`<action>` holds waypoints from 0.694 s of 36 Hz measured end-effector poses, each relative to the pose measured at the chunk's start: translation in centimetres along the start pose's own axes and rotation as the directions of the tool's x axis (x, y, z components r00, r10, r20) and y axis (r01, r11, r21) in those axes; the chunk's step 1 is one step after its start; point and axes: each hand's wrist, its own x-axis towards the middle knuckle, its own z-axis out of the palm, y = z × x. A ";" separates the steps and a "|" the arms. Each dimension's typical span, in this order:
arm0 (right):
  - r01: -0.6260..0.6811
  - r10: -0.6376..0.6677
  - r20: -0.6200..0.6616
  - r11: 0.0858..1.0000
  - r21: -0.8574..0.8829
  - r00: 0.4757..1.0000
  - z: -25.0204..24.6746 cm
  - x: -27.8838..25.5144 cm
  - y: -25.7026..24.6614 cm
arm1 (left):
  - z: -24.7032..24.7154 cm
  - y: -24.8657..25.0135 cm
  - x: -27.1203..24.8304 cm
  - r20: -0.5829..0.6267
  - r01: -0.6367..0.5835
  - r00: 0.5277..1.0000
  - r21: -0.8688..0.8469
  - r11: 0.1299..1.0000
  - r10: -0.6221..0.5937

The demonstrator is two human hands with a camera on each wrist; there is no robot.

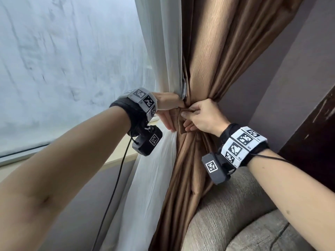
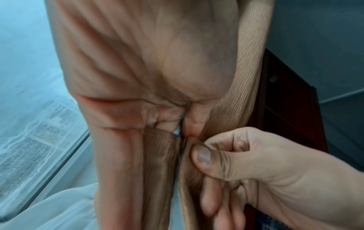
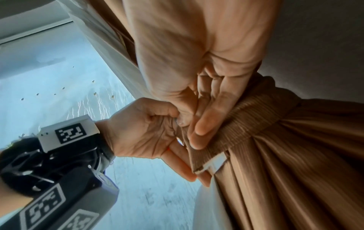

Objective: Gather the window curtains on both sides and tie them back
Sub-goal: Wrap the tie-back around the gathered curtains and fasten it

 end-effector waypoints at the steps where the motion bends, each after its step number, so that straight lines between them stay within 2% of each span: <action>1: 0.005 -0.005 -0.004 1.000 -0.014 1.000 -0.1 0.0 0.0 | 0.0 0.0 -0.1 0.003 -0.004 1.000 0.001 1.000 0.004; 7: 0.051 -0.072 -0.135 0.987 -0.154 0.988 -0.3 0.3 0.6 | 0.4 0.2 -0.3 0.011 -0.034 0.999 0.065 0.997 0.034; 14: 0.108 -0.188 -0.199 0.929 -0.355 0.962 -0.6 0.7 1.0 | 0.1 -0.5 0.4 -0.060 -0.020 0.998 0.005 1.000 0.020; 16: 0.157 -0.266 -0.174 0.868 -0.471 0.948 -0.4 0.3 1.2 | -0.1 -0.5 0.5 -0.079 -0.013 0.997 0.002 1.000 0.013; 20: 0.241 -0.345 -0.142 0.845 -0.478 0.928 -0.1 -0.6 2.2 | -0.4 -0.4 0.8 -0.130 0.009 0.991 -0.028 1.000 -0.013; 23: 0.141 -0.237 -0.059 0.739 -0.658 0.970 -0.1 -1.0 2.2 | -0.4 -0.3 1.0 -0.154 0.025 0.988 -0.052 0.998 -0.032; 25: 0.122 -0.215 -0.030 0.656 -0.745 0.976 0.1 -1.4 1.7 | -0.3 -0.3 1.1 -0.153 0.031 0.987 -0.060 0.998 -0.040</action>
